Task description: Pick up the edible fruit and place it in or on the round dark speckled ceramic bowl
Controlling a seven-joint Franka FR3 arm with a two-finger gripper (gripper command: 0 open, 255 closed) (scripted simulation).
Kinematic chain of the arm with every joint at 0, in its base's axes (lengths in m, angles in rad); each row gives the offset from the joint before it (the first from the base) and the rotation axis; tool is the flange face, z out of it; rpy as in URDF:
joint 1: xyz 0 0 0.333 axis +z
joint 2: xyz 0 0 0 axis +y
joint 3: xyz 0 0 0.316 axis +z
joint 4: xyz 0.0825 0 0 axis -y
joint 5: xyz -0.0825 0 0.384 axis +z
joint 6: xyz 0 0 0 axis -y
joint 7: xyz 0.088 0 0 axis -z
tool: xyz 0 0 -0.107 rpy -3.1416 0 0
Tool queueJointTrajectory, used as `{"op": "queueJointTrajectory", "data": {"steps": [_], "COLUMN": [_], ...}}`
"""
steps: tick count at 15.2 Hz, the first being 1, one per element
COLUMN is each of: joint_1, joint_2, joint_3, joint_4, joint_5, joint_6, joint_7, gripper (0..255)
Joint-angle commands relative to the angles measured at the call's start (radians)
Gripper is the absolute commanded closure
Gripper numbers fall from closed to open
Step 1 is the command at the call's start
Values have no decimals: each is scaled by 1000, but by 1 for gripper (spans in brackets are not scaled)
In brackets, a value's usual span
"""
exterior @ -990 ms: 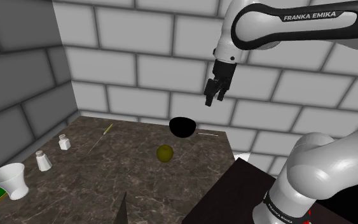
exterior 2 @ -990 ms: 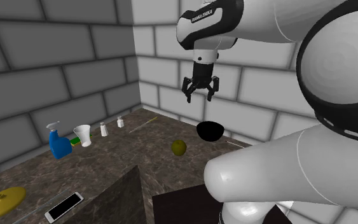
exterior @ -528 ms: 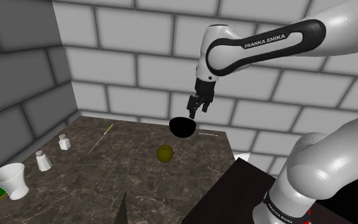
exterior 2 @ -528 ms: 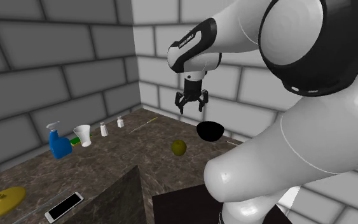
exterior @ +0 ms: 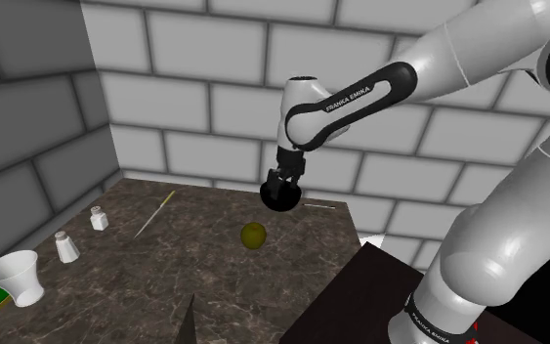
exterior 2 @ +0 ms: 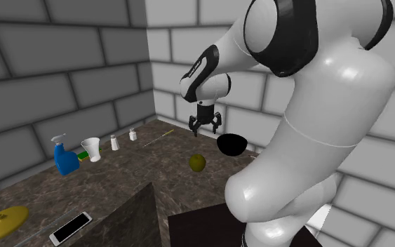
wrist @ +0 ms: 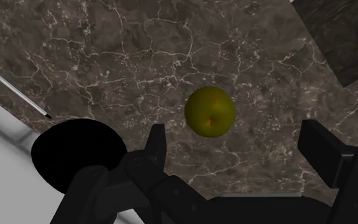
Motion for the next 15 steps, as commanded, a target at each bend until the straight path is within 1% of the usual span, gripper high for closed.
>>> {"op": "queueJointTrajectory", "data": {"steps": [1, 7, 13, 15], "joint_1": [-2, -3, 21, 24], "joint_2": [81, 324, 567, 585], "joint_3": [10, 17, -7, -11], "joint_4": [24, 129, 281, 287], "joint_5": [-18, -98, -180, -185], "joint_6": [57, 189, 272, 284], "joint_7": [23, 94, 164, 168], "gripper": [0, 0, 0, 0]}}
